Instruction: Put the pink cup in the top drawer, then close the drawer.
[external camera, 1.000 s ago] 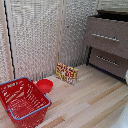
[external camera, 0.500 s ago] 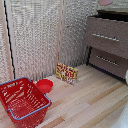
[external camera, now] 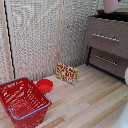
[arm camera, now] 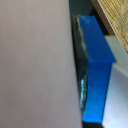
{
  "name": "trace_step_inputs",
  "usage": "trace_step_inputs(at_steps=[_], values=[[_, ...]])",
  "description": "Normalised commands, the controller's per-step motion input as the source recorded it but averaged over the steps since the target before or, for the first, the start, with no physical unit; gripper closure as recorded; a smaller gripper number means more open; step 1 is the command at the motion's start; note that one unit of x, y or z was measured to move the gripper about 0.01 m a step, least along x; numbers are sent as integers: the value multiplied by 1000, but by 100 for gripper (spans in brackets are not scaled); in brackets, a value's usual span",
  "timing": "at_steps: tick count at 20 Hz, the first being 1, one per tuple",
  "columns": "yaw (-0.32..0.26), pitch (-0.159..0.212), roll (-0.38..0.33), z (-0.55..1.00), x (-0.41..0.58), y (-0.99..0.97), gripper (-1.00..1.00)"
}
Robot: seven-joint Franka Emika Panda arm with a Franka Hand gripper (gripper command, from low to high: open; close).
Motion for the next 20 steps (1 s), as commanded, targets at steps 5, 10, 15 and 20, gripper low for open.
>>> trace_step_inputs(at_steps=[5, 10, 15, 20], values=[[-64, 0, 15, -187, -86, -60, -100], [0, 20, 0, -82, -34, 117, -100], [29, 34, 2, 35, -3, 295, -100], [71, 123, 6, 257, 0, 515, -100]])
